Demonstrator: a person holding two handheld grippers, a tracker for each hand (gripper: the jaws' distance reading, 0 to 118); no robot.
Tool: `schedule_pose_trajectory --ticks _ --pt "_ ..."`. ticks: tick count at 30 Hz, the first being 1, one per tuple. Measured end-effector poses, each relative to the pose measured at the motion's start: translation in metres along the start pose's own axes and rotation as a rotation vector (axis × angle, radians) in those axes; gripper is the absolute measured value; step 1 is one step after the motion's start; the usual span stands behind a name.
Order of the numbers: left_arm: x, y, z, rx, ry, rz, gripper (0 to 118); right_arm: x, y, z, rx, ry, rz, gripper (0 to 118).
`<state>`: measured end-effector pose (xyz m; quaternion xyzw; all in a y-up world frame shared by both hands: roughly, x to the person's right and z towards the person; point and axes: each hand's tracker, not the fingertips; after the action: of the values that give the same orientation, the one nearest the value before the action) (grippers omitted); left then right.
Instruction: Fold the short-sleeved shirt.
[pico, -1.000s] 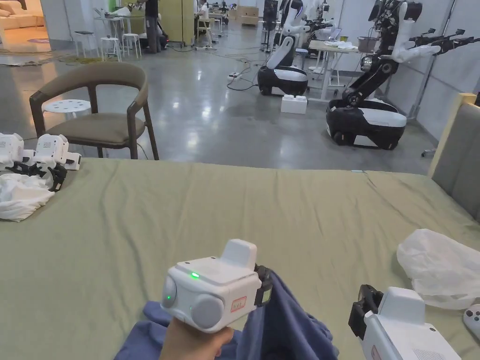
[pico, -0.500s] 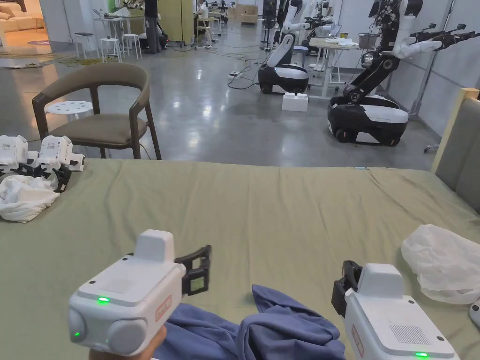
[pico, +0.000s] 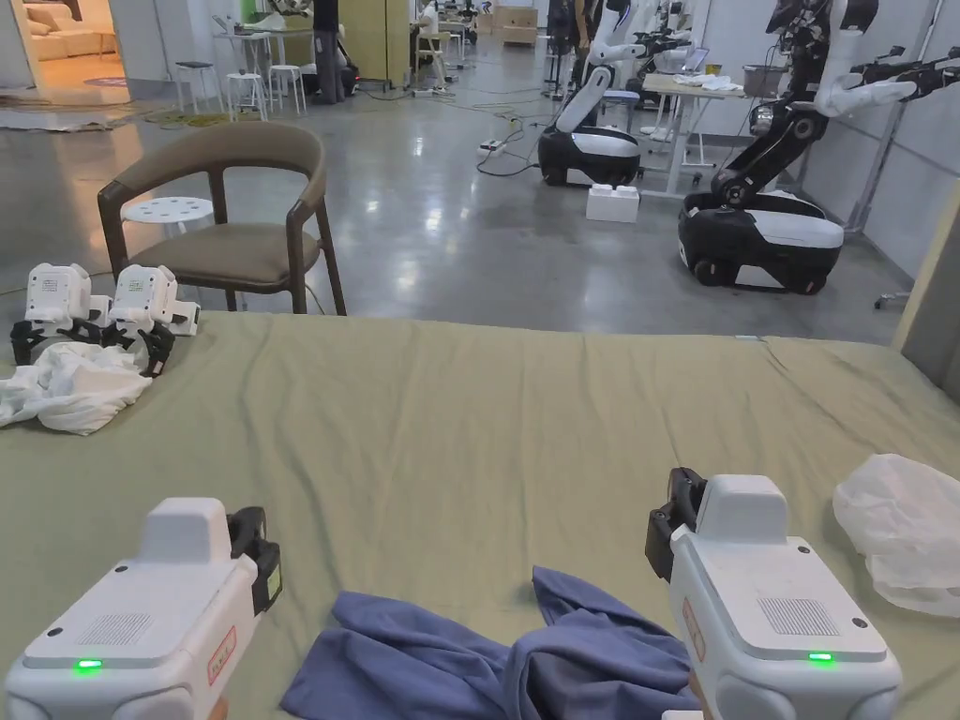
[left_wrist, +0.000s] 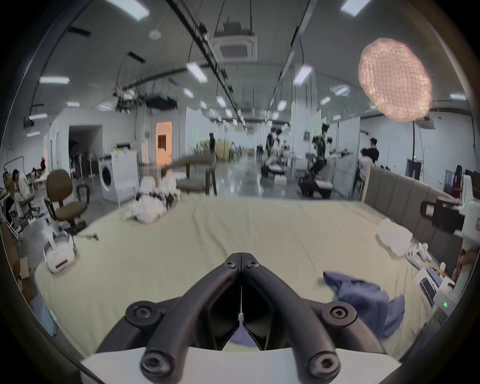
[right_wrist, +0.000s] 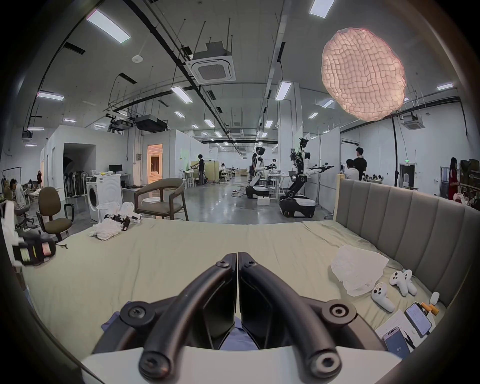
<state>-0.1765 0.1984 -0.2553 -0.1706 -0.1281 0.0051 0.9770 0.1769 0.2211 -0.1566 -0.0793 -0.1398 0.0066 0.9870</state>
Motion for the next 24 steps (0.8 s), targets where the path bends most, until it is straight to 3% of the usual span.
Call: schedule_pose_trajectory --ticks 8,9,12,13,16,19,24 --pt "-0.028 -0.064 -0.092 -0.476 -0.093 0.061 4 0.009 -0.019 -0.002 -0.059 -0.01 -0.01 0" --pt "-0.028 -0.07 -0.102 -0.517 -0.104 0.065 10 0.011 -0.023 -0.003 -0.069 -0.015 -0.009 0" --pt "-0.024 -0.088 -0.129 -0.619 -0.129 0.063 55 0.02 -0.032 -0.003 -0.095 -0.038 -0.023 0" --pt "-0.022 -0.094 -0.137 -0.651 -0.126 0.065 62 0.023 -0.034 -0.002 -0.105 -0.047 -0.03 0" --pt "-0.014 -0.108 -0.157 -0.696 -0.109 0.035 62 0.034 -0.042 -0.001 -0.13 -0.071 -0.035 0" --pt "-0.001 -0.122 -0.165 -0.752 -0.074 -0.083 60 0.048 -0.05 -0.001 -0.164 -0.099 -0.035 0" --pt "0.019 -0.127 -0.159 -0.723 -0.053 -0.145 44 0.071 -0.063 -0.002 -0.21 -0.141 -0.056 0"
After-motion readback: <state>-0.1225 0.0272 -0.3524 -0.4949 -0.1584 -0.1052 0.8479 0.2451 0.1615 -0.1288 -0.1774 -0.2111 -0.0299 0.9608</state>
